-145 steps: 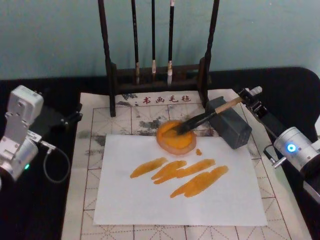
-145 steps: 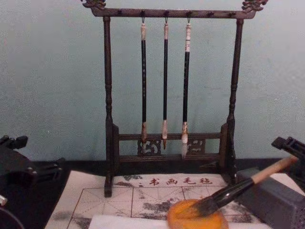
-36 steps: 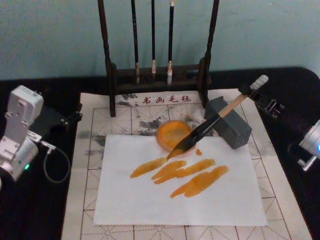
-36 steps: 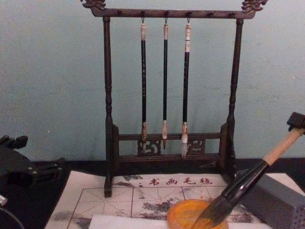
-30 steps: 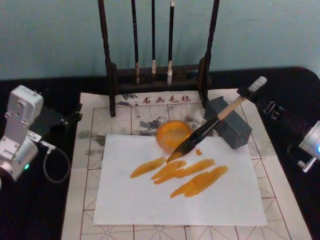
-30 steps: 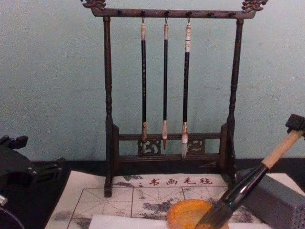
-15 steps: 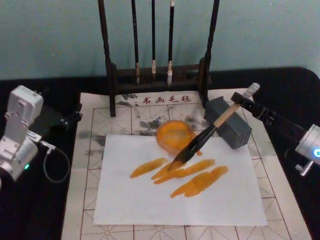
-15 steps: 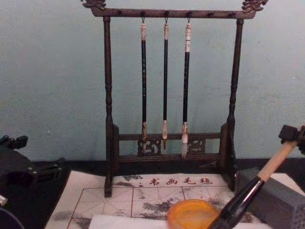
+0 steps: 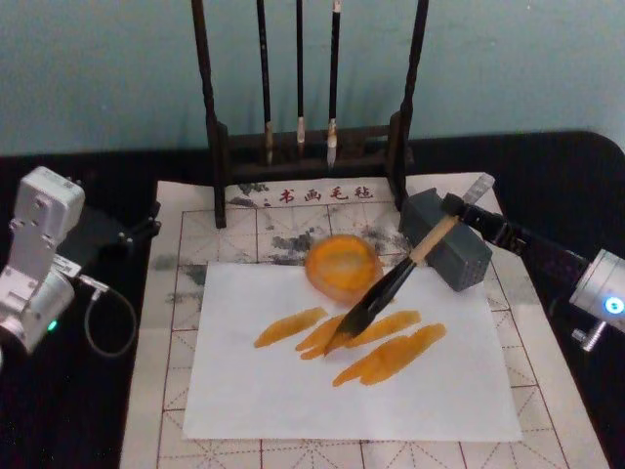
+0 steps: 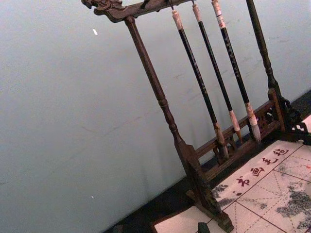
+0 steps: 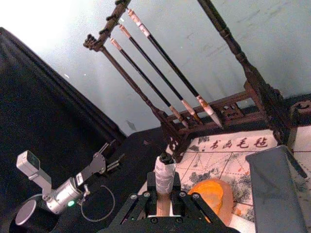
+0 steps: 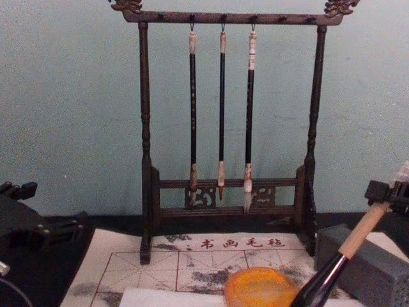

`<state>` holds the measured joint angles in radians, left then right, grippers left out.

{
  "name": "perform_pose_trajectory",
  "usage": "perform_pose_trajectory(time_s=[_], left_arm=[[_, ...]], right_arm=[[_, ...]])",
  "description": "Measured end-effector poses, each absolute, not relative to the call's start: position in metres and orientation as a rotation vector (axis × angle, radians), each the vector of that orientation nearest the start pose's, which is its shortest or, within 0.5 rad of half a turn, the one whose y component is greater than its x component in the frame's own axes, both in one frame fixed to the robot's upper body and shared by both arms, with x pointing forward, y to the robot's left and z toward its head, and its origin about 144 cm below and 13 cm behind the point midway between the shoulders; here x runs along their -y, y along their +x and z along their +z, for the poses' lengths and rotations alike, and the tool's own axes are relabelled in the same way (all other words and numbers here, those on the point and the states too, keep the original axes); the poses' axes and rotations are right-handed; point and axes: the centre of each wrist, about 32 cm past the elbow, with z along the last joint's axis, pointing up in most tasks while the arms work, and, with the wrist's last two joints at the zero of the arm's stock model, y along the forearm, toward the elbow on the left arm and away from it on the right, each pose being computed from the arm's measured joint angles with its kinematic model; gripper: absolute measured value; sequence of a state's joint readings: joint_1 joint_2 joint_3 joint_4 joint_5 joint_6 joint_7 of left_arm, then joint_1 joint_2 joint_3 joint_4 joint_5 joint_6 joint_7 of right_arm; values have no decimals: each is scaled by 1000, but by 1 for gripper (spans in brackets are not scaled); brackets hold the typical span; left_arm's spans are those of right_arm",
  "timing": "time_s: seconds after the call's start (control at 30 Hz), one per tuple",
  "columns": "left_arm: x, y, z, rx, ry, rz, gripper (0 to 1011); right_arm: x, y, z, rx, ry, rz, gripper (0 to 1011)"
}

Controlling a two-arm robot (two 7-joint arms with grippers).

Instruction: Pick up the brush from the inkstone, write on the paper, then place the brush back to its original position.

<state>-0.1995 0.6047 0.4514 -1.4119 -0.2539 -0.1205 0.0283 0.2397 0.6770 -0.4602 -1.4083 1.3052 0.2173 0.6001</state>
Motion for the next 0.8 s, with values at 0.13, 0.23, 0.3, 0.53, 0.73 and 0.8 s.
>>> perform_pose_trajectory(time_s=[0.13,0.23,0.3,0.53,0.73,0.8], left_arm=[[-310,489,1140,285,304,1248,1001],[-310,489,1140,285,304,1248,1001],[-310,489,1140,285,305,1248,1001],[-310,489,1140,285,305,1248,1001],[-310,489,1140,285,304,1248,1001],[-310,489,1140,285,304,1248,1001]], right_arm=[[333,497,1155,-673,251,-672,178],[332,496,1154,-678,244,-664,178],[331,496,1154,-681,241,-661,177],[329,497,1153,-691,226,-648,178],[339,502,1159,-699,216,-650,178],[341,503,1161,-700,214,-651,178]])
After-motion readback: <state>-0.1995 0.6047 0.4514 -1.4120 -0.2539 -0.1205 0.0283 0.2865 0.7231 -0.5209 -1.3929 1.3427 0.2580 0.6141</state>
